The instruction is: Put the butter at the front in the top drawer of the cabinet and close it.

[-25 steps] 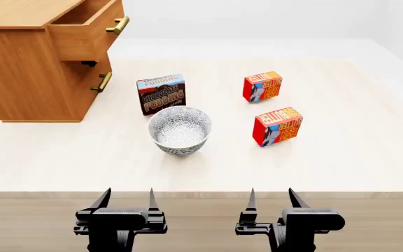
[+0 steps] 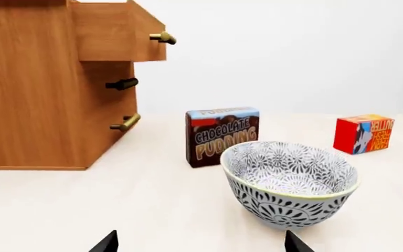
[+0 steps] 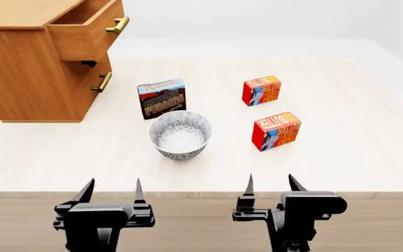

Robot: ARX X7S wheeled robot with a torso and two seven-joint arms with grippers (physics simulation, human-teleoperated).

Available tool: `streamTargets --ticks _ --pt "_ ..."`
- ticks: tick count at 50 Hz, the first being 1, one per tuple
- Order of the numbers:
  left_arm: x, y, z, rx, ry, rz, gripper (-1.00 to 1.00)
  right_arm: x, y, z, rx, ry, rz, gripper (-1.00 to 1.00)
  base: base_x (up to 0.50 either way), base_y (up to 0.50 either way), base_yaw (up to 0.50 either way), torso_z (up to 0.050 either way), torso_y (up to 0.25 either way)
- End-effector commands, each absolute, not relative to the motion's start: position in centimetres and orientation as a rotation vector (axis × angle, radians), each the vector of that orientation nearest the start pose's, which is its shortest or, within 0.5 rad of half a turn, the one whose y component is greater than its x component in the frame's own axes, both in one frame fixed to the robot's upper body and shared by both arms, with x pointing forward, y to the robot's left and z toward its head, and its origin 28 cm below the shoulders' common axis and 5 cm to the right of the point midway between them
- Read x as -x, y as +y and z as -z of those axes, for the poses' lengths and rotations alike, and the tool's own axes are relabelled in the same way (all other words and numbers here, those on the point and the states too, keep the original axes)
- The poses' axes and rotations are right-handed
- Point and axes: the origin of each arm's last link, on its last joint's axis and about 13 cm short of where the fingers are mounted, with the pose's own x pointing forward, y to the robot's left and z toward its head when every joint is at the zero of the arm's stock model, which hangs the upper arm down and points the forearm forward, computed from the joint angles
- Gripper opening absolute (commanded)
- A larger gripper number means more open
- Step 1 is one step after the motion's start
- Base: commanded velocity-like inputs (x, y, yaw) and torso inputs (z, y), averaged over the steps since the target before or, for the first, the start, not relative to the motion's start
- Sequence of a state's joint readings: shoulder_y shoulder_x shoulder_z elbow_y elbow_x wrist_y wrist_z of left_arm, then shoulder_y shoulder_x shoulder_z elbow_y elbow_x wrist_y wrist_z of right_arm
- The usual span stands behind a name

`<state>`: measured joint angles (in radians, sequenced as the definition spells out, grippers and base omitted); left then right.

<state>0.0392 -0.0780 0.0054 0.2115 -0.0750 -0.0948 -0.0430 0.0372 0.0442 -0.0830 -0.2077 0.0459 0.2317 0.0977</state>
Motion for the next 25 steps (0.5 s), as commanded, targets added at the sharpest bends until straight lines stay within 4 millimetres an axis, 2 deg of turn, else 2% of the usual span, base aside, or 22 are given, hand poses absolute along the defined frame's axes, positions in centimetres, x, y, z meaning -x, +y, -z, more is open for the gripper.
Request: streamTargets --ticks 1,5,10,19,25 --pt "-19.9 23.1 -11.6 0.031 -0.202 -0.009 1.0 -22.2 -8.6 -12.2 -0.016 -0.124 -0.007 1.0 0.0 0.0 0.0 0.0 0.0" --pt "-19.4 23.6 -15.5 0.062 -0.238 0.002 1.0 -22.4 -8.5 -15.6 -0.057 -0.139 -0.074 1.0 0.0 0.0 0.0 0.0 0.0" --pt "-18.0 24.2 -19.7 0.05 -0.309 0.006 1.0 -21.5 -8.6 -20.1 -0.081 -0.222 -0.096 1.0 0.0 0.0 0.0 0.0 0.0" --pt "-19.0 24.5 -24.1 0.119 -0.237 0.028 1.0 -22.6 -9.0 -23.8 -0.176 -0.149 -0.071 1.0 0.0 0.0 0.0 0.0 0.0" --pt "-19.2 24.6 -26.0 0.083 -0.251 0.012 1.0 -23.2 -9.5 -26.0 -0.214 -0.147 -0.084 1.0 0.0 0.0 0.0 0.0 0.0"
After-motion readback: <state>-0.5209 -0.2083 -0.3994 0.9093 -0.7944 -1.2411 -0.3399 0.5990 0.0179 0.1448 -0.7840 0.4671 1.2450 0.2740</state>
